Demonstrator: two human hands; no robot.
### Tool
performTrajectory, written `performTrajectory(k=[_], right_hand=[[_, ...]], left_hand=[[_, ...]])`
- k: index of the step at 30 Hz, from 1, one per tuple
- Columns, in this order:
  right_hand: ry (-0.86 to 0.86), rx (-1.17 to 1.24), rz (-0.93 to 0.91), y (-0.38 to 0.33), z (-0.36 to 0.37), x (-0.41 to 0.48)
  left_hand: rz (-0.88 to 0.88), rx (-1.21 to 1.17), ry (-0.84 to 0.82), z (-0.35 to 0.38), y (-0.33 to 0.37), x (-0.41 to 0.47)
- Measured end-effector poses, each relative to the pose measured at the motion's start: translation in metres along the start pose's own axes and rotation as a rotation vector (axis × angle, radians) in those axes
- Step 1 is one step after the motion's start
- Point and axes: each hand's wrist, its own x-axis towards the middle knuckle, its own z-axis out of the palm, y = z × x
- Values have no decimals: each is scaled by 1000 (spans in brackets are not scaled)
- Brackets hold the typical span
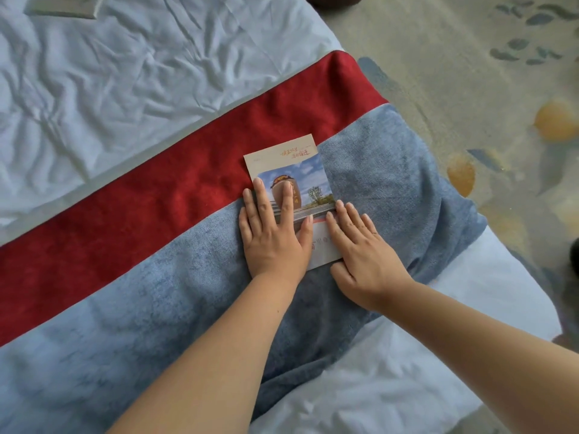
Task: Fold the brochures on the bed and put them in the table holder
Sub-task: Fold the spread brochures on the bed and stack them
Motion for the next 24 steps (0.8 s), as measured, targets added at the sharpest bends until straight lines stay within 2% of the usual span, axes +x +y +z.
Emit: performTrajectory(k=[6, 14, 24], right_hand=[[-2, -64, -30, -26, 18, -3], [15, -26, -145, -142, 67, 7], [-107, -63, -415, -331, 132, 24]], left_hand=[[29, 11, -15, -7, -30, -13], [-14, 2, -33, -35, -155, -57], [-313, -92, -17, -82, -336, -151]])
